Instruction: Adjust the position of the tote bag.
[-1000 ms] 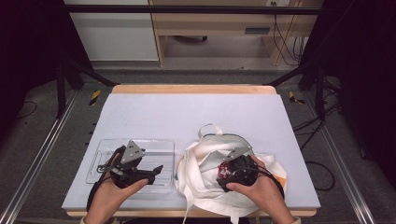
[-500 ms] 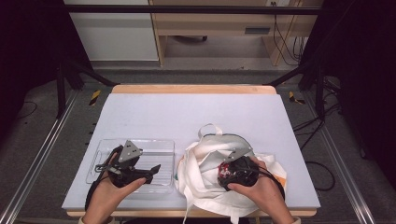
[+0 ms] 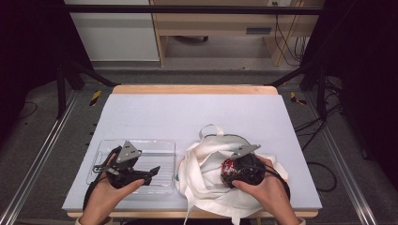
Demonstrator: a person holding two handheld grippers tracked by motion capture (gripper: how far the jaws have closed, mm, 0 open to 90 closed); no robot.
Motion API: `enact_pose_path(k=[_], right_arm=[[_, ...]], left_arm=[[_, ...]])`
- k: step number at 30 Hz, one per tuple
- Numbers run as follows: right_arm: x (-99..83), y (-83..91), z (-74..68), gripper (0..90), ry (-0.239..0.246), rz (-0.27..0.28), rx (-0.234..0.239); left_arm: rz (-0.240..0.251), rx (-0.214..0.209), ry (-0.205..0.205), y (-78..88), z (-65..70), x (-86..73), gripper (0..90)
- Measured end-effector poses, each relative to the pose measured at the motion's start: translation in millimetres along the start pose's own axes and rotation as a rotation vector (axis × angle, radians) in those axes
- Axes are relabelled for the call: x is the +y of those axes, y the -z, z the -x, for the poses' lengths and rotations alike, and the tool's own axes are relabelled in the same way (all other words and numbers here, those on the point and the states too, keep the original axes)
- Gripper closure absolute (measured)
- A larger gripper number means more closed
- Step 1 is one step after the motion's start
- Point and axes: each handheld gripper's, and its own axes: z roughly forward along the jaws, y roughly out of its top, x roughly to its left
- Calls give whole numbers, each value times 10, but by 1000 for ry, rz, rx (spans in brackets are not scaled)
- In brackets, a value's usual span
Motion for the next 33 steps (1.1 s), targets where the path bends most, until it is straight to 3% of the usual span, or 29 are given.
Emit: enact_pose_path(k=[17,24,33], right_arm=[[113,292,87,246,-28,103,-44],[198,326,45,246,-15,110,-46],[576,525,-37,246,21,160,-53]], left_arm=[[8,5,31,64,-83,-50,113],[16,19,38,122,-134,-62,110],[4,27,53,114,-187,-114,104]])
